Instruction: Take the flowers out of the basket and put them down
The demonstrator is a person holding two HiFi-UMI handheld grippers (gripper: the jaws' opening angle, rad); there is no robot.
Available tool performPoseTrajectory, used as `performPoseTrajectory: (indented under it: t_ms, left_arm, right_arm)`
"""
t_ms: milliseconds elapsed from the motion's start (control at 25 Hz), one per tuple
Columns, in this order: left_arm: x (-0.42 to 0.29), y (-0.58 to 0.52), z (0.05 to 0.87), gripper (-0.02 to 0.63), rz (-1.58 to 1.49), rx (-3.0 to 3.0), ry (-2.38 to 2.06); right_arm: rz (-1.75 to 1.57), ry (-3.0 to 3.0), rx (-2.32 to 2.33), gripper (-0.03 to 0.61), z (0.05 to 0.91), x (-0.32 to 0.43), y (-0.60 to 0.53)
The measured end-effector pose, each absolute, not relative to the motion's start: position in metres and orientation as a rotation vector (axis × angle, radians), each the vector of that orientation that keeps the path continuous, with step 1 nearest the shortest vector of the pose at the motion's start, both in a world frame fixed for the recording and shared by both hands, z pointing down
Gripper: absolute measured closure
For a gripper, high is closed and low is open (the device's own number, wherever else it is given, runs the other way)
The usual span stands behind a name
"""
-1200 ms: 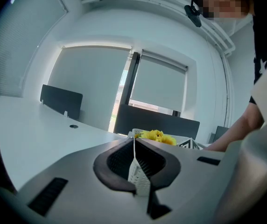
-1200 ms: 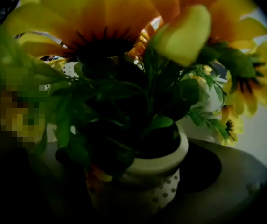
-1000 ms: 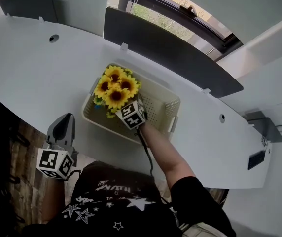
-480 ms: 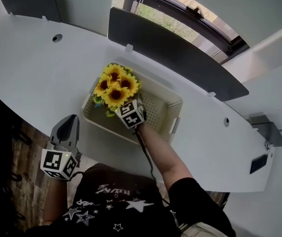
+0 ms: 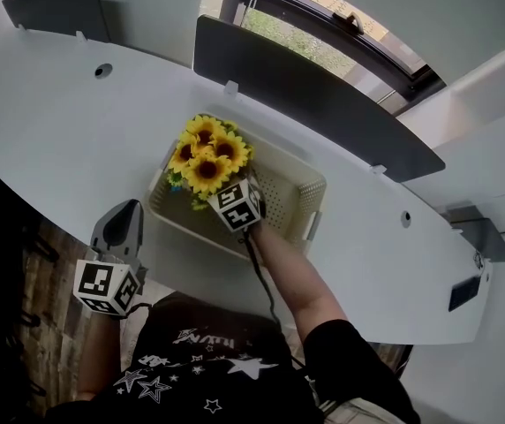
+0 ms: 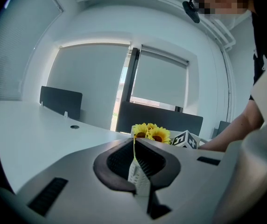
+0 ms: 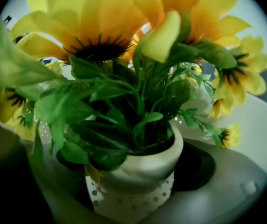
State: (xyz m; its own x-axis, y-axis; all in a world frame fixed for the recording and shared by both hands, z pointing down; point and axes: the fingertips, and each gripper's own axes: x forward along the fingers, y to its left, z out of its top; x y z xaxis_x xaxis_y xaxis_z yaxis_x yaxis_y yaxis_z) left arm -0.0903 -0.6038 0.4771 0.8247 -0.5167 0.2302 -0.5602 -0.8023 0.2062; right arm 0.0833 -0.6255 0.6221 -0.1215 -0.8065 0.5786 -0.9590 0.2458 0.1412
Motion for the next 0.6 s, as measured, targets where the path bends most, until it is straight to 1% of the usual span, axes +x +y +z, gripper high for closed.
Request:
performPoseTrajectory:
  t_ms: [600]
  left_arm:
    - [-0.089, -0.599, 0.46, 0.597, 0.17, 2.775, -0.807]
  right_arm:
    - [0.256, -2.061, 1.708, 0.055, 0.55, 0.094, -0.609]
